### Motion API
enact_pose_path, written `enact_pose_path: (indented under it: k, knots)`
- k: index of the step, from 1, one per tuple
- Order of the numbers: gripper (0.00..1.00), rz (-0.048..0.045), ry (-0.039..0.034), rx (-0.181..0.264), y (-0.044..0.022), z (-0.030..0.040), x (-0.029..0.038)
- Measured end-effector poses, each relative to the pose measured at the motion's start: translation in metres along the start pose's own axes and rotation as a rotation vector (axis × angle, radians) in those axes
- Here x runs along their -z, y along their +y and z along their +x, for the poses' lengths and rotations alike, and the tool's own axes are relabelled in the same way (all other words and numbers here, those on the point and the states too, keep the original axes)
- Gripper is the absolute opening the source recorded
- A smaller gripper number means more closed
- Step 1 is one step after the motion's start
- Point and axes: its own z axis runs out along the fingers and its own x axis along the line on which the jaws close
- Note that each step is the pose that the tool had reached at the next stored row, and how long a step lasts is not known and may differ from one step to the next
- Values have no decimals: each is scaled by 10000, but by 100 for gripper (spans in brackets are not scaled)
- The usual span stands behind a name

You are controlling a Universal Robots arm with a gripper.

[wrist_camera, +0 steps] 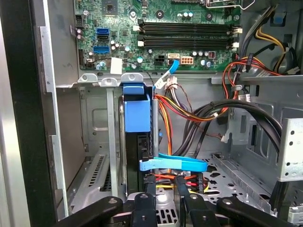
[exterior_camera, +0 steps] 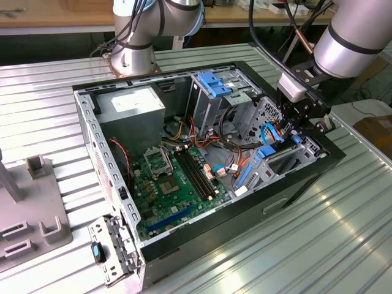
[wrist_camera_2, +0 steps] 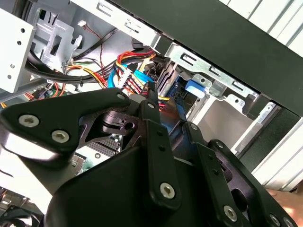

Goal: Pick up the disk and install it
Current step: 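Insert the second disk wire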

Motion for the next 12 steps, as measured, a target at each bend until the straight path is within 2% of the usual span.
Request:
enact_pose_path:
  k: [8,9,10,12]
  knots:
    - [30,0,2,-2,3,2,-10]
    - [30,1,-5,-3,2,1,-2]
    - [30,0,-2,-2,-7,-4,59]
    - [30,0,-1,-2,-11,-7,92]
